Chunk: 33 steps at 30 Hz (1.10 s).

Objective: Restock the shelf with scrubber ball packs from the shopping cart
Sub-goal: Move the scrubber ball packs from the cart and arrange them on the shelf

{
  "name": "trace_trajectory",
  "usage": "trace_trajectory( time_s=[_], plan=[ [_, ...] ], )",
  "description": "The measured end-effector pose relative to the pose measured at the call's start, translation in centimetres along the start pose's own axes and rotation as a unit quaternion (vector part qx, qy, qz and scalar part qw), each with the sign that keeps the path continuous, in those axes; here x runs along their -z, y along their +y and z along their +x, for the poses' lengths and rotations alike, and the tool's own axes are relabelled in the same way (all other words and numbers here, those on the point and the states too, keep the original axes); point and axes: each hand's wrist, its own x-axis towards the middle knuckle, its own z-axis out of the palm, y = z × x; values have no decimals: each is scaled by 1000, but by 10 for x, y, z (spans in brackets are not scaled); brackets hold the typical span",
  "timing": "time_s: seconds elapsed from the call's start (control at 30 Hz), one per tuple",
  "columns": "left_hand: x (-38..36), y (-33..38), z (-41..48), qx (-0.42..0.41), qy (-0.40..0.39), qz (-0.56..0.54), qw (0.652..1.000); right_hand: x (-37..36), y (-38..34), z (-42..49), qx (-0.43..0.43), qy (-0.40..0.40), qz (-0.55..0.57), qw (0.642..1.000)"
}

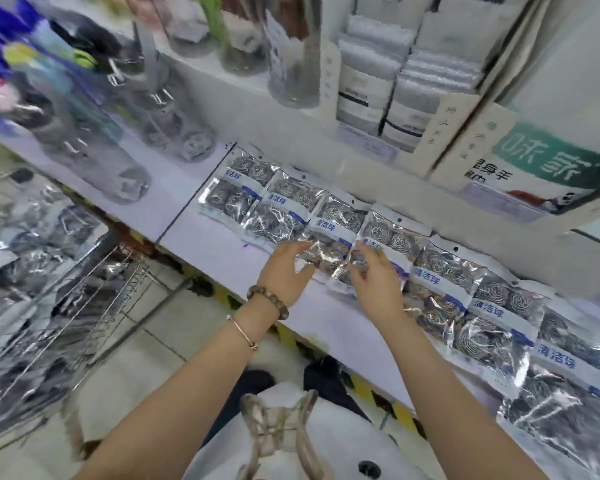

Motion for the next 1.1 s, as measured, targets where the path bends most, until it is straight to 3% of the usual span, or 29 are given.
trace_trajectory(
  time_s=[0.47,0.7,1.1],
  plan=[
    [194,-190,-125,169,202,-21,964,-189,-214,-34,198,-160,-25,967],
    [254,-271,-203,257,303,-72,915,-276,-297,-66,278,-232,-52,931],
    [302,-358,-258,397,389,-125,822,-386,-392,-71,365,-361,-123,850]
  ],
)
